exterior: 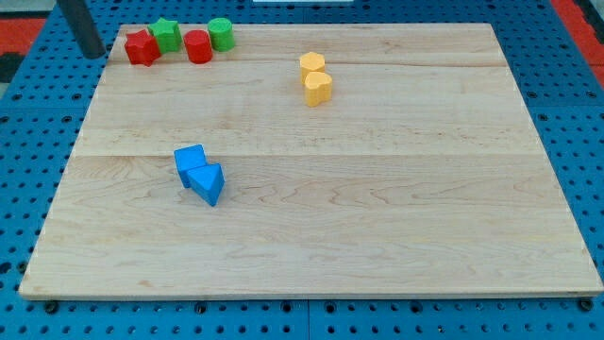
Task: Slide the green star along with the green circle slightly right
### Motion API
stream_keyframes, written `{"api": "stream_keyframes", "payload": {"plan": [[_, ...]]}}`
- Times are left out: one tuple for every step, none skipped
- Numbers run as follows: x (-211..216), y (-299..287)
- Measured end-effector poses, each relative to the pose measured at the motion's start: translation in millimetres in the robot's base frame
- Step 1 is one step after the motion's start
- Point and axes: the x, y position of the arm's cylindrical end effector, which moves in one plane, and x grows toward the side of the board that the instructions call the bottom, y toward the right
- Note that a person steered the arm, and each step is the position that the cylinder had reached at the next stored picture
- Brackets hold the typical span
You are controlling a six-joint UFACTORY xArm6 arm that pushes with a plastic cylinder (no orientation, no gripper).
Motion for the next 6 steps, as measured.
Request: {"api": "stream_keyframes", "payload": {"plan": [[-15, 12], [11, 114], [56, 145], [46, 93], [-10, 81], [-49, 136]]}}
